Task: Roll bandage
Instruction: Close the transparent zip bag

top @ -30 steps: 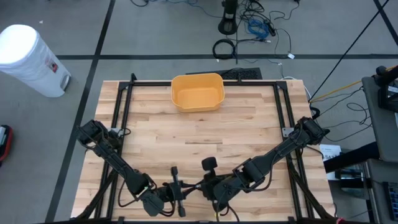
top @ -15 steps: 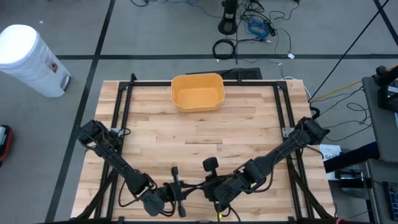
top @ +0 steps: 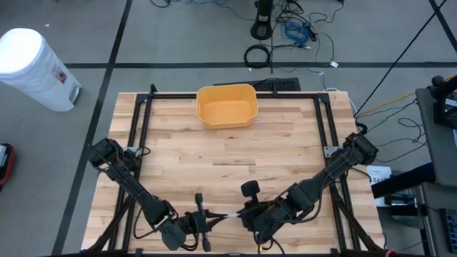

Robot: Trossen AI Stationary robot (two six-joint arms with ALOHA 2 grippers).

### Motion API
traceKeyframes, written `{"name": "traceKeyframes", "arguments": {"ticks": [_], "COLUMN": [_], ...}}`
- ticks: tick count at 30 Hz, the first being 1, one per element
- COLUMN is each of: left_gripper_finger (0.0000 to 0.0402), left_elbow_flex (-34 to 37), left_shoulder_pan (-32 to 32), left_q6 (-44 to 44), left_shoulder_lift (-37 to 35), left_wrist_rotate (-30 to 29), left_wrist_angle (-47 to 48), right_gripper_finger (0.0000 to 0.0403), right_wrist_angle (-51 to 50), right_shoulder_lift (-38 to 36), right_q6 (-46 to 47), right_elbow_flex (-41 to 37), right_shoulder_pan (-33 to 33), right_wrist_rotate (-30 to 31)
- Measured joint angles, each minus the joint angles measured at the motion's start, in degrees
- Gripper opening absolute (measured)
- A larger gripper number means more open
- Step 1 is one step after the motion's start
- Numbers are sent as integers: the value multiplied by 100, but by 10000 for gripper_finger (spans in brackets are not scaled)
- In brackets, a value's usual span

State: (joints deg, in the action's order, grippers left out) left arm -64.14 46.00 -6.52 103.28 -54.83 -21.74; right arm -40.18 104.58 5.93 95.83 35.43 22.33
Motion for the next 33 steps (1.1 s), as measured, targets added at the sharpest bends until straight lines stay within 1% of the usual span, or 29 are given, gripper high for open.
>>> {"name": "traceKeyframes", "arguments": {"ticks": [4, 13, 21, 25, 33], "left_gripper_finger": [1, 1, 1, 1, 1], "left_elbow_flex": [0, 0, 2, 4, 4], "left_shoulder_pan": [41, 118, 242, 353, 601], "left_q6": [93, 103, 145, 155, 399], "left_shoulder_lift": [-7, -122, -223, -319, -448], "left_wrist_rotate": [-95, -120, -137, -306, -833], "left_wrist_angle": [-4, -22, -10, 0, 23], "right_gripper_finger": [13, 13, 13, 13, 13], "right_wrist_angle": [-274, -970, -1579, -1803, -2186], "right_shoulder_lift": [-59, -266, -294, -294, -294], "right_q6": [180, 645, 932, 1129, 1487], "right_elbow_flex": [-1, -4, -4, -4, -7], "right_shoulder_pan": [96, 323, 543, 627, 751], "right_wrist_rotate": [17, 17, 14, 0, -17]}}
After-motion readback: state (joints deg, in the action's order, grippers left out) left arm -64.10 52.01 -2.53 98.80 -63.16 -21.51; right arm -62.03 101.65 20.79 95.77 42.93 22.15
